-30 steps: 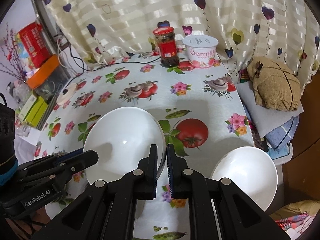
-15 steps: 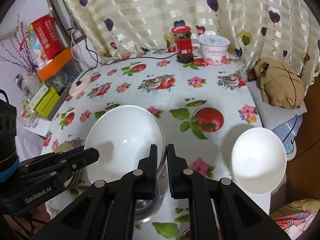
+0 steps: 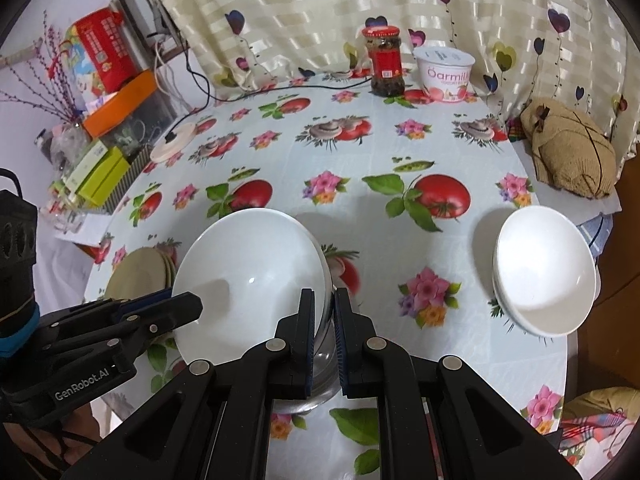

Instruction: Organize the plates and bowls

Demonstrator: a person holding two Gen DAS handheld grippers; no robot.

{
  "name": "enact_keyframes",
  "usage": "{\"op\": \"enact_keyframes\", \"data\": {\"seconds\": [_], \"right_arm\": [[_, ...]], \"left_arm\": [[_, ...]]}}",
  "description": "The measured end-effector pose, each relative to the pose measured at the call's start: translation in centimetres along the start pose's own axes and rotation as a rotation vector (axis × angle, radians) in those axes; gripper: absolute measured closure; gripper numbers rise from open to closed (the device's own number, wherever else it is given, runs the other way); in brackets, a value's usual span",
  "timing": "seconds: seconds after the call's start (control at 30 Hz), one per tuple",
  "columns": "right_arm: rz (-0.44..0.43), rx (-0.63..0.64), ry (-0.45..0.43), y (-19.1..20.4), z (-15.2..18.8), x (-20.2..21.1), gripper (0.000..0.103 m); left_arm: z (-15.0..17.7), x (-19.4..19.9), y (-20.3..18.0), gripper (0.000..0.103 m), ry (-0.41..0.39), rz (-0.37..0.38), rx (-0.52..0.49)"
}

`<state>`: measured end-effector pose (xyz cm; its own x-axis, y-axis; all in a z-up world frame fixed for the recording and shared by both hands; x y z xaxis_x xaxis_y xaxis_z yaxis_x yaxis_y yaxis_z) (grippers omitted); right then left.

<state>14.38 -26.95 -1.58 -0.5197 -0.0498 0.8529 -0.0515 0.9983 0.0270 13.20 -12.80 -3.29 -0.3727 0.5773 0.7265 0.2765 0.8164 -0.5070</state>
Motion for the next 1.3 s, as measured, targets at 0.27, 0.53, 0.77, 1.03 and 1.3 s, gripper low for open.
{"op": "enact_keyframes", "data": {"seconds": [0.27,0.53,0.77,1.03,1.3], "right_arm": [[-0.006,0.004,0.042,0.1,1.2,-0.9,0.093],[-0.008,0.007,0.072,0.2,1.7,-2.0,0.093],[-0.01,0.004,0.088,0.1,1.8,-2.7,0.092],[-0.011,-0.004,0.09,-0.2,1.8,-2.8,0.089],[-0.002,-0.007,0.066,-0.7,1.5,-2.1,0.078]], "left_arm": [[1.0,-0.9,0.6,0.083,0.044,-0.01,0.015],[1.2,-1.3,1.0,0.083,0.061,-0.023,0.016],[1.0,-1.6,0.9,0.083,0.06,-0.015,0.008],[0.6,-1.5,0.9,0.083,0.041,-0.003,-0.009],[0.2,-0.9,0.8,0.083,0.007,0.006,-0.018]]}}
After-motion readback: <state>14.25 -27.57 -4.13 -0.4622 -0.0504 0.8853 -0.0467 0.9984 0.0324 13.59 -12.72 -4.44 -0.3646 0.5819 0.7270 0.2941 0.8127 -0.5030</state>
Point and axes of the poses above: each gripper's, at about its wrist camera, not at the fingertips, and x roughly against the way its jaws point, y to its left, z to its underside, the point moved 6 cm from there along -x, roughly the way its jaws point, and after that the axes turned 13 degrees about z, right-handed, at the moved point
